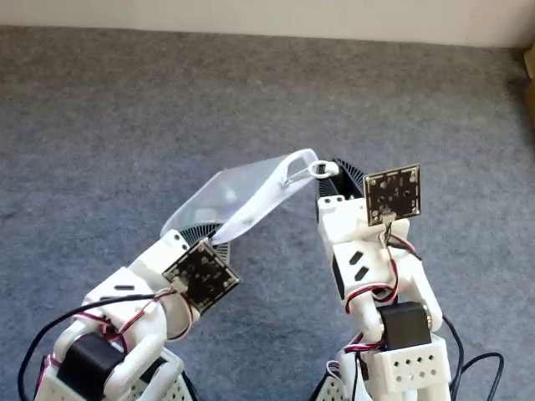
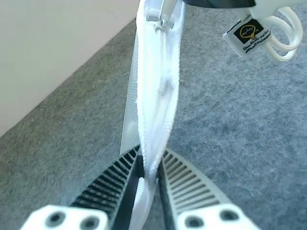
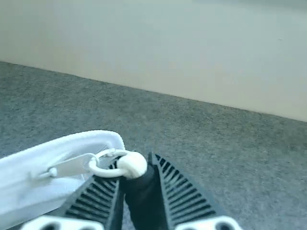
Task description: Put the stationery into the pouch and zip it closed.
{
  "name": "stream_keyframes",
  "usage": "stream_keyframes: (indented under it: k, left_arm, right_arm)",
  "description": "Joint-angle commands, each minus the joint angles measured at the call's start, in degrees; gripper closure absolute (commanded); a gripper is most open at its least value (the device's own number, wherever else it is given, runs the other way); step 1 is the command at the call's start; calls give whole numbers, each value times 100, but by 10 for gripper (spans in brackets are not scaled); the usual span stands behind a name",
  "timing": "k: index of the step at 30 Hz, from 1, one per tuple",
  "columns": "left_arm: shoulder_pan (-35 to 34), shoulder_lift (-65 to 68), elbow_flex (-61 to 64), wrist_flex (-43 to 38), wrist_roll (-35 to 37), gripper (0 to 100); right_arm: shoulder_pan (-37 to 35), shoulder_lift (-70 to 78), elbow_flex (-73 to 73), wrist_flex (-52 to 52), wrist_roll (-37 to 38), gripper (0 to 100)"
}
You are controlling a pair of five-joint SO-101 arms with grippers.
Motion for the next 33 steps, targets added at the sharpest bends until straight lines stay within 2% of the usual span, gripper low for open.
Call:
stream_keyframes:
  k: [1, 10, 20, 23, 26, 28, 33]
  left_arm:
    - [-444, -295, -13, 246, 70, 997]
    - [-637, -954, -4, 782, 62, 997]
    - [-646, -980, -4, 738, 79, 997]
    - [-646, -980, -4, 738, 79, 997]
    - [-655, -980, 4, 677, 79, 997]
    - [-681, -971, 92, 466, 53, 997]
    - [-1279, -971, 549, -387, -44, 997]
  right_arm:
    - [400, 48, -444, -110, 53, 995]
    - [901, 48, -418, -110, 53, 995]
    - [910, 4, -418, -75, 35, 994]
    - [866, -4, -426, 66, 0, 916]
    - [549, -4, -462, 875, -9, 776]
    - [224, -22, -558, 1367, -9, 720]
    - [-365, -576, -840, 2229, -9, 709]
